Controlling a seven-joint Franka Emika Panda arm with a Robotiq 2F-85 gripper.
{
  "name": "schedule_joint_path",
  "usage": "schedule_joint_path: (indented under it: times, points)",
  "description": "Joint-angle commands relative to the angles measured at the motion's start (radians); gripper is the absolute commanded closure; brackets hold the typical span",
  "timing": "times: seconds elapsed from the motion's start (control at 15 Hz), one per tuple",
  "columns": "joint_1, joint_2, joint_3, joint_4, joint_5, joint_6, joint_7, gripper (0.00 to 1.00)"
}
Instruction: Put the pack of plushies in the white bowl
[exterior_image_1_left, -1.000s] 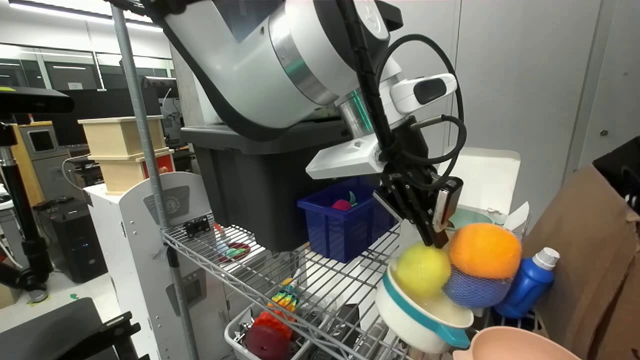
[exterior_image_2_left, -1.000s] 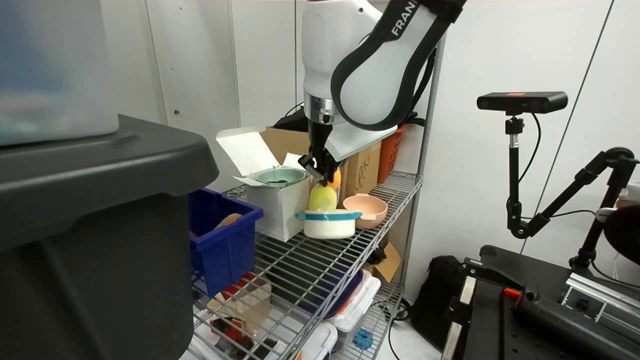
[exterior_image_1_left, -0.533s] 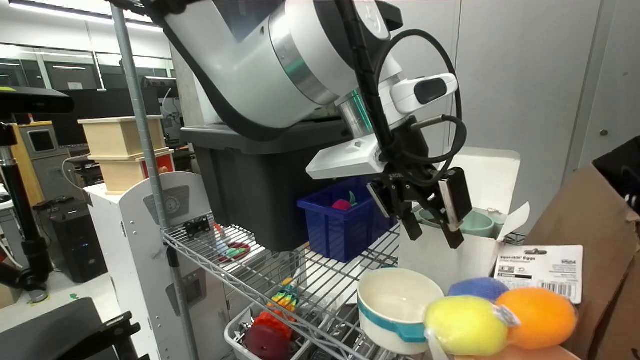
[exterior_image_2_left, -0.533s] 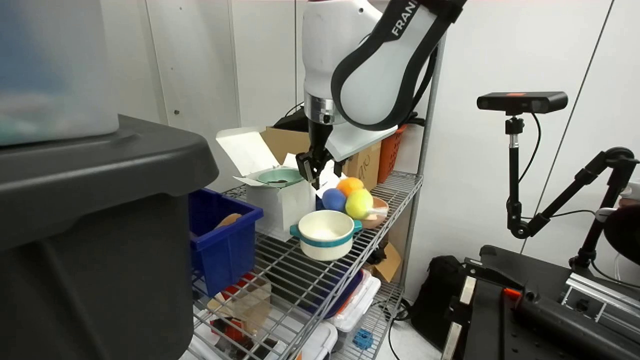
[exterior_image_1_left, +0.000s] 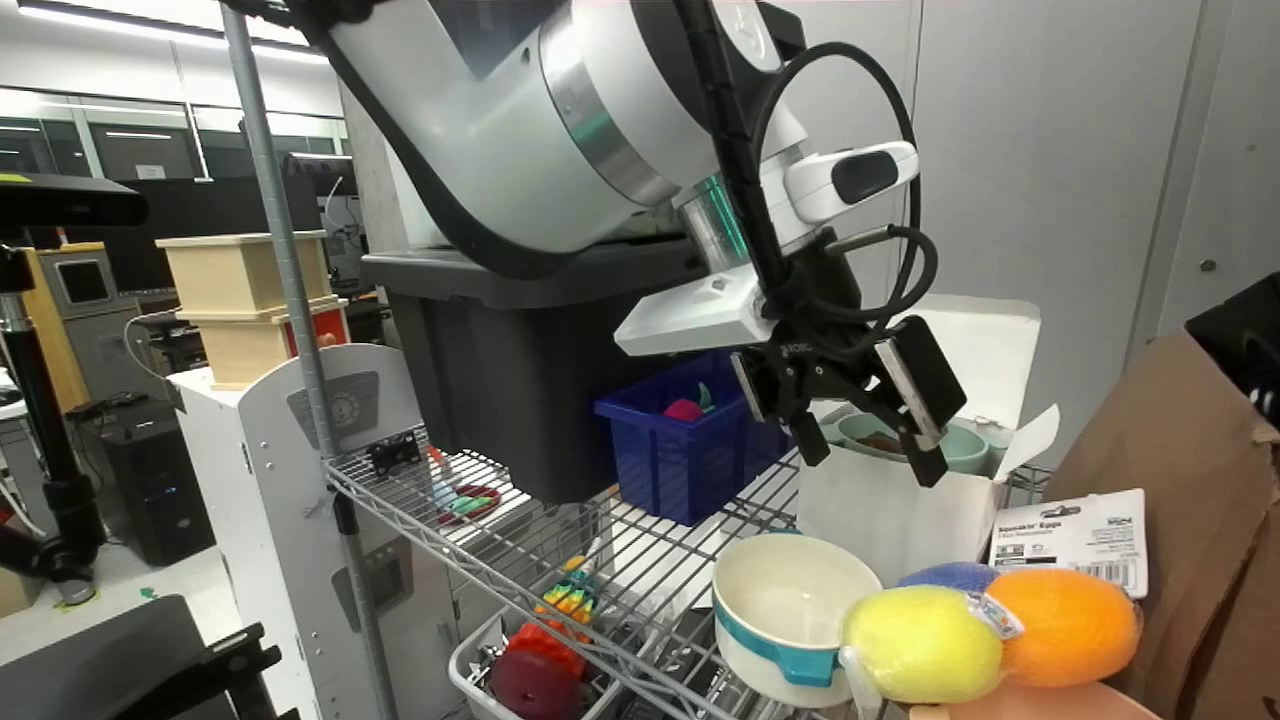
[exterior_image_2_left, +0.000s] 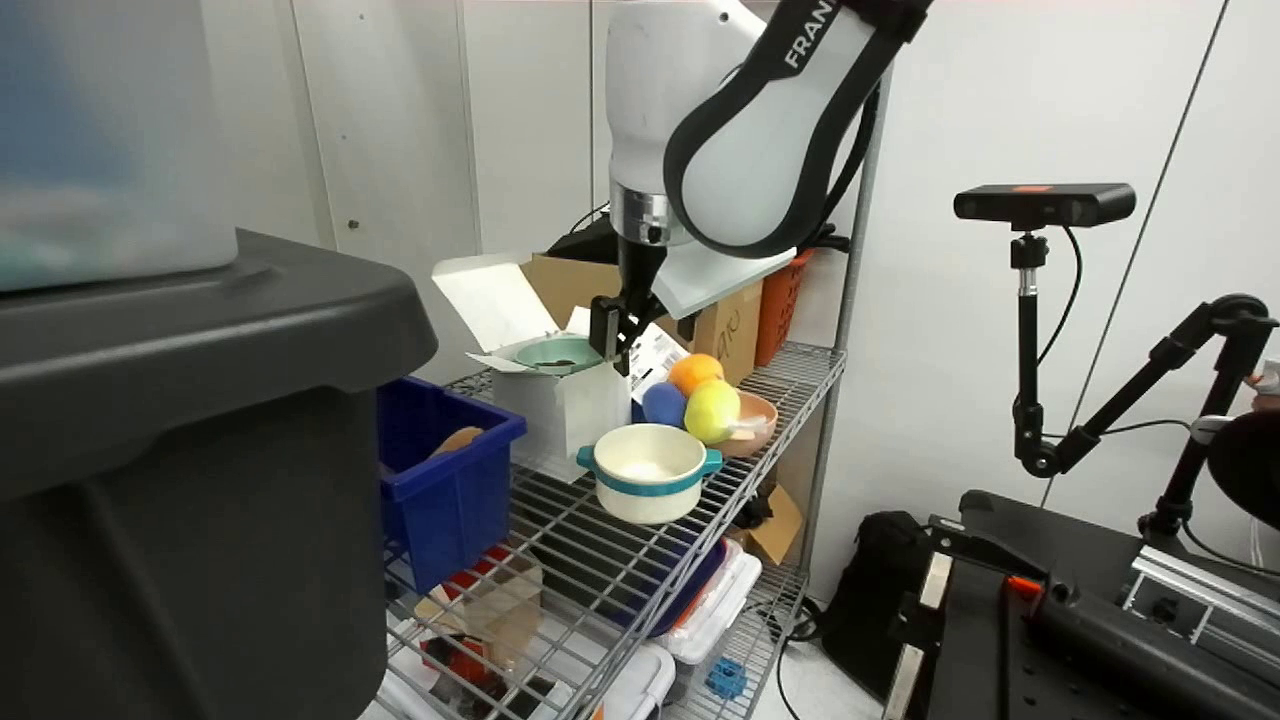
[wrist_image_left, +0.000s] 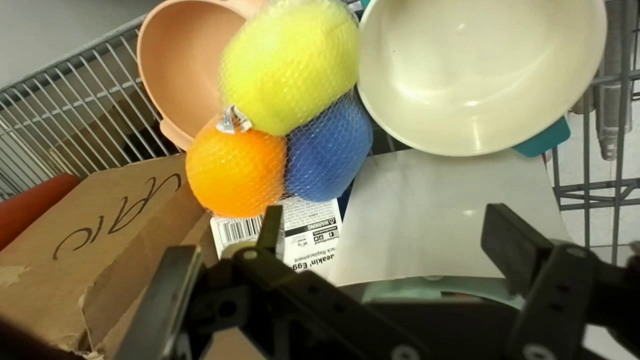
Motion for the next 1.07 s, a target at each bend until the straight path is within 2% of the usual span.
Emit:
schedule_joint_path:
  times: [0.0,0.53,0.73,1.0]
  points:
    - [0.003,-0.070,0.015,-0.058,0.018,-0.036,-0.048,0.00]
    - [-0.109,-0.270,0.194,-0.251,0.086,-0.133,-0.340,0.00]
    - [-0.168,-0.328,0.271,-0.293,0.163,-0.210,-0.492,0.00]
    - [-0.181,-0.401,0.321,-0.349,0.204,-0.302,-0.580,0.00]
